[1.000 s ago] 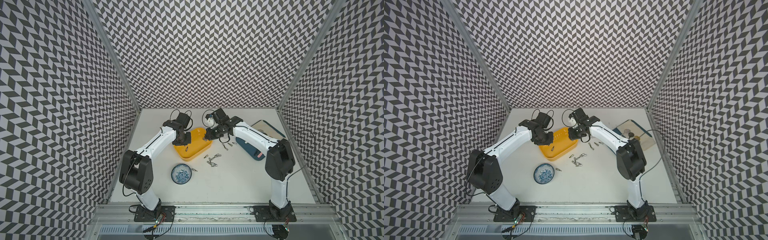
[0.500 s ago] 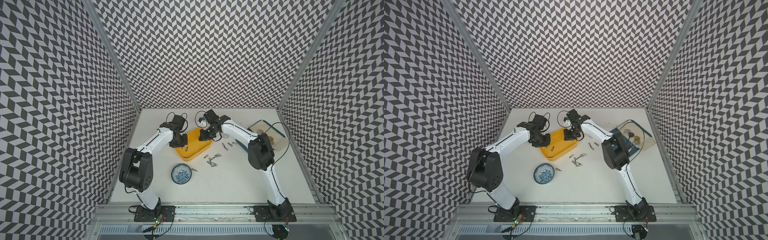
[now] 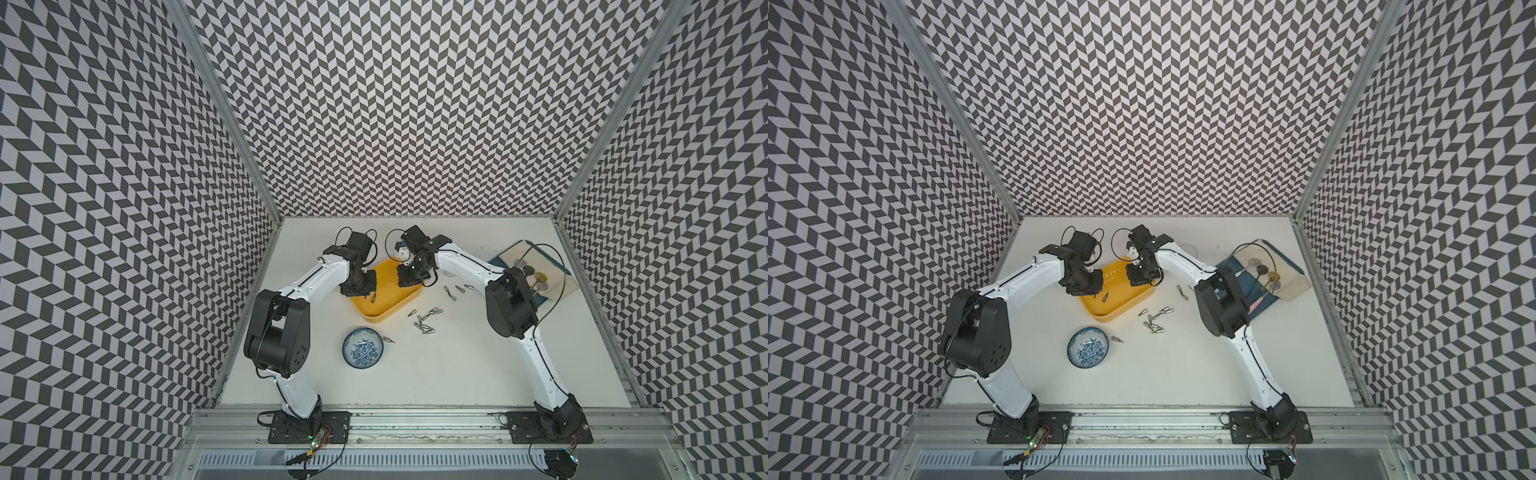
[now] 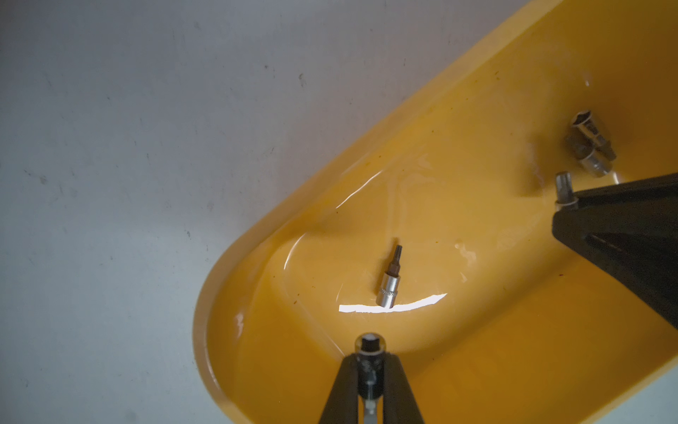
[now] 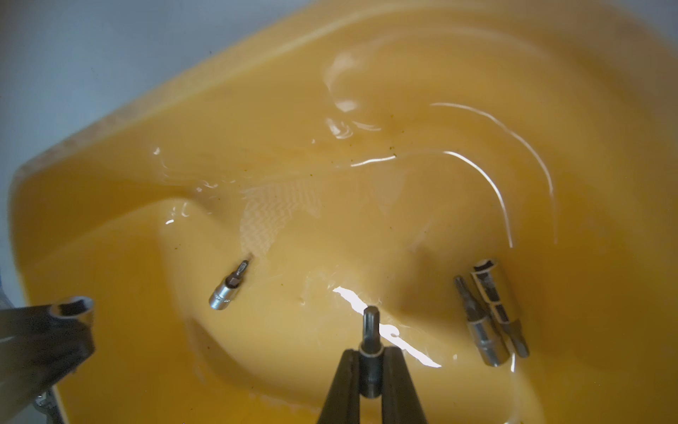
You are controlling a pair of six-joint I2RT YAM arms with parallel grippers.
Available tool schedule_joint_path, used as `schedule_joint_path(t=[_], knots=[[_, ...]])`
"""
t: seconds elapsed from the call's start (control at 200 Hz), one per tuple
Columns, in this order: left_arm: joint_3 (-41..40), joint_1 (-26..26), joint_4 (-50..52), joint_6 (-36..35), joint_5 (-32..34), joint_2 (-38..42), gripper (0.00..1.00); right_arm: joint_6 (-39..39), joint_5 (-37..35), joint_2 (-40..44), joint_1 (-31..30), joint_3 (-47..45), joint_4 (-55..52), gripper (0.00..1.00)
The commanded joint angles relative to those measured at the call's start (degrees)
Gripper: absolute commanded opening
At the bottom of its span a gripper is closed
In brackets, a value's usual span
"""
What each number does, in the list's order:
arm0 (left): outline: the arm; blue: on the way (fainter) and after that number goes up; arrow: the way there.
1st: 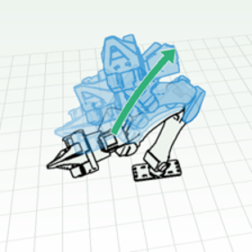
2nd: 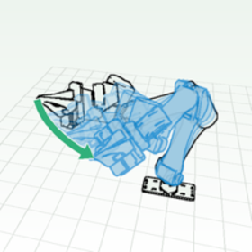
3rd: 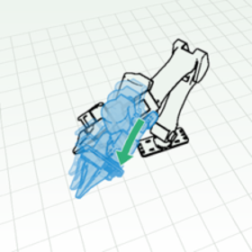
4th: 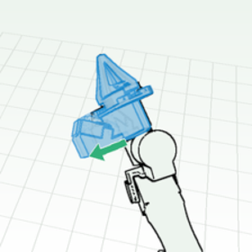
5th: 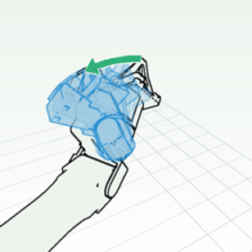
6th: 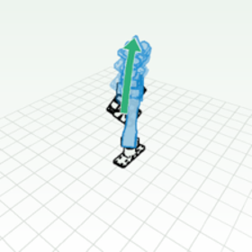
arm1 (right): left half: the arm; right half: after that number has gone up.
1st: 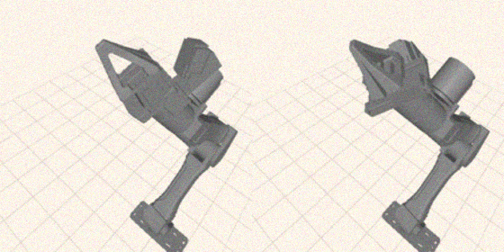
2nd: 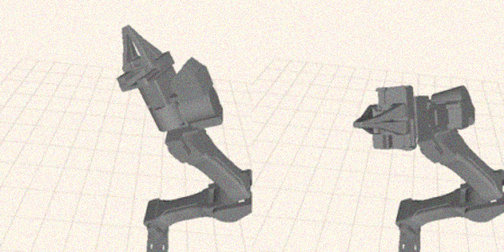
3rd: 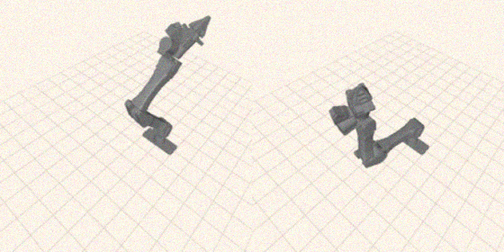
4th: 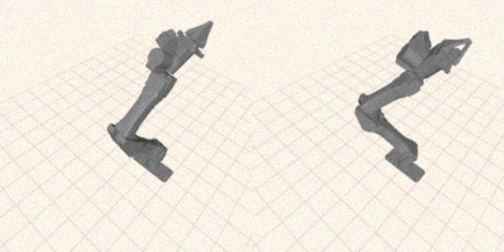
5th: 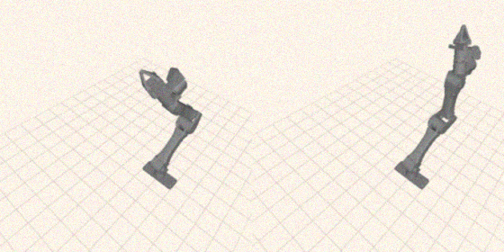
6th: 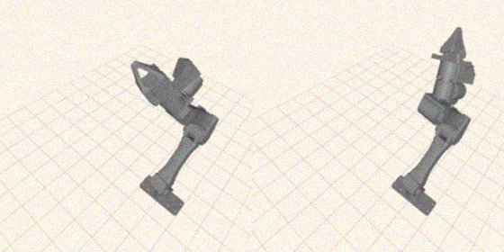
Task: Put the bit on the desktop into the storage box
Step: Place the screwdriver bit in the storage box.
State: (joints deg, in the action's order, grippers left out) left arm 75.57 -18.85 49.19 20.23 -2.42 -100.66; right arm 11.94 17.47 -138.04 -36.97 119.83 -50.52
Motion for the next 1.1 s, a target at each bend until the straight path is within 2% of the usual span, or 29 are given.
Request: schedule_joint_path(t=[0.0, 0.245, 0.311, 0.461, 0.491, 0.731, 1.097], knots=[[0.02, -0.03, -1.57, -0.55, -0.12, 0.36, 0.00, -0.69, -2.45, -1.58, -0.80, 1.46, 0.25, 0.00], [-0.51, -0.04, -2.13, -0.54, -0.47, 0.30, 0.00, -0.87, -6.04, -2.91, -1.88, 3.28, -0.50, 0.00], [-0.57, -0.04, -2.09, -0.55, -0.57, 0.37, 0.00, -0.91, -6.11, -3.11, -2.12, 3.37, -0.54, 0.03], [-0.99, -0.04, -2.43, -0.32, -0.74, 0.68, 0.00, -0.88, -6.48, -2.93, -2.57, 3.68, -0.54, 0.25], [-1.10, -0.04, -2.43, -0.36, -0.87, 0.76, 0.00, -0.79, -6.42, -2.85, -2.58, 3.81, -0.54, 0.27], [-1.41, -0.13, -2.76, -0.38, -0.93, 1.08, 0.00, 0.40, -6.01, -1.01, -2.49, 5.52, -0.67, 0.31], [1.12, -2.18, -2.78, -0.39, -0.88, -1.09, 0.00, 1.85, -6.22, 10.99, 0.16, 4.32, -2.65, 0.33]])
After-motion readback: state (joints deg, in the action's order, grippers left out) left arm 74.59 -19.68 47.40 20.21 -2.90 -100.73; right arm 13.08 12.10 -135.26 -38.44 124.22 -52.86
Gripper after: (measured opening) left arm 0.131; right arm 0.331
